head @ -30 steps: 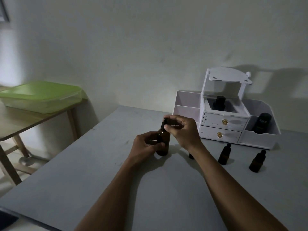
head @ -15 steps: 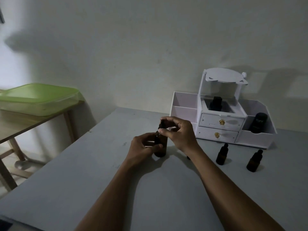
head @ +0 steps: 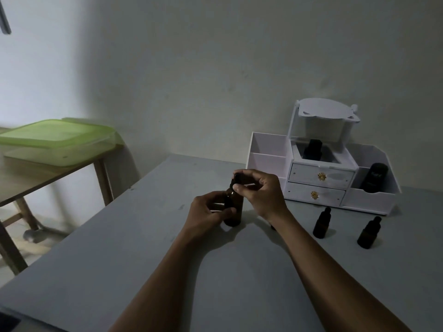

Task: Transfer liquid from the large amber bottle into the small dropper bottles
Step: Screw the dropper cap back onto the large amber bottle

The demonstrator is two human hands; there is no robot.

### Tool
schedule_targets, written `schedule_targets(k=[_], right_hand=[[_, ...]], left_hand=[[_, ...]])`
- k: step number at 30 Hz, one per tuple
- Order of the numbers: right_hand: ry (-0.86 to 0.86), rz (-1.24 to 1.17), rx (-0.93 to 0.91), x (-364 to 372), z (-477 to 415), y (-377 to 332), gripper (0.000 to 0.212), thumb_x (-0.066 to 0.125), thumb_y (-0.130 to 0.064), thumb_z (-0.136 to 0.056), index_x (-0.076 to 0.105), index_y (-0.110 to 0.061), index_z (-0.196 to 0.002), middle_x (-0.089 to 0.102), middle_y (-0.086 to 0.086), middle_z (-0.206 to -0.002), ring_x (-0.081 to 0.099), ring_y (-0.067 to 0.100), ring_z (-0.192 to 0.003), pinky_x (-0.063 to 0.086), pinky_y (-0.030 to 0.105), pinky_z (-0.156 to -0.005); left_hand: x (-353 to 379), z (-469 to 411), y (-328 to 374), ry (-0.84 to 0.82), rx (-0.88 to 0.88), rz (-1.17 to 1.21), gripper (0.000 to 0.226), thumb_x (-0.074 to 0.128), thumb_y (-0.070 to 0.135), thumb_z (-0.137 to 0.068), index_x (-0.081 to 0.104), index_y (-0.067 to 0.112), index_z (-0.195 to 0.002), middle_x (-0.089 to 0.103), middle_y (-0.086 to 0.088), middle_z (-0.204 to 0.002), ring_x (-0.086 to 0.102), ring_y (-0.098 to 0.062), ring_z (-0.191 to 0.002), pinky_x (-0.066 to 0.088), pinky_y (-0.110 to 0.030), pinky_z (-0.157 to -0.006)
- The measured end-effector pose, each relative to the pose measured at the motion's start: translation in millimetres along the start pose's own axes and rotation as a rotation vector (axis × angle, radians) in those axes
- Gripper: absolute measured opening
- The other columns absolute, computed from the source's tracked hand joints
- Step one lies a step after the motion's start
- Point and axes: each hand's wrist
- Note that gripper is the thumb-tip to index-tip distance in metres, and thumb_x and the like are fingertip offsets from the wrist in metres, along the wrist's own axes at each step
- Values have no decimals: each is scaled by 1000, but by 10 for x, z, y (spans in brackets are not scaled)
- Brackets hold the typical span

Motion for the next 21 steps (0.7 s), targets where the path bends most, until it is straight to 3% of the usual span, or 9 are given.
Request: schedule_targets(k=[5, 16, 19, 21], right_hand=[[28, 37, -7, 13, -4, 6, 25, 77, -12, -81, 75, -22, -104, 75, -10, -95, 69, 0, -88, 58, 23, -82], [41, 71, -13, 32, 42, 45, 28, 78, -18, -81, 74, -27, -107, 74, -11, -100, 69, 3, -95, 60, 33, -85], [43, 81, -14, 9, 3, -23, 32, 78, -18, -81, 72, -27, -111, 73, -9, -104, 67, 1, -97, 59, 27, -84], [44, 82, -10, 22, 151, -31, 40, 78, -22, -82, 67, -29, -120, 70, -12, -109, 65, -2, -100, 56, 16, -82]], left_hand=[[0, -12, -17, 7, 4, -4, 41, 79, 16, -79, 72, 22, -119, 75, 9, -104, 71, -9, -96, 56, -24, -81], [41, 20, -25, 35, 2, -6, 41, 79, 17, -79, 71, 24, -119, 76, 8, -102, 71, -5, -93, 56, -22, -78], [56, 25, 8, 66, -10, -9, 45, 79, 18, -78, 69, 26, -121, 75, 7, -103, 71, -4, -92, 60, -28, -81], [87, 113, -23, 96, -24, 1, 49, 81, 16, -77, 67, 29, -122, 74, 7, -103, 71, -4, -92, 60, -27, -80]])
Point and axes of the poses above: each hand's wrist, its own z-axis away from the middle knuckle, its own x-axis out of the palm, y = z × x
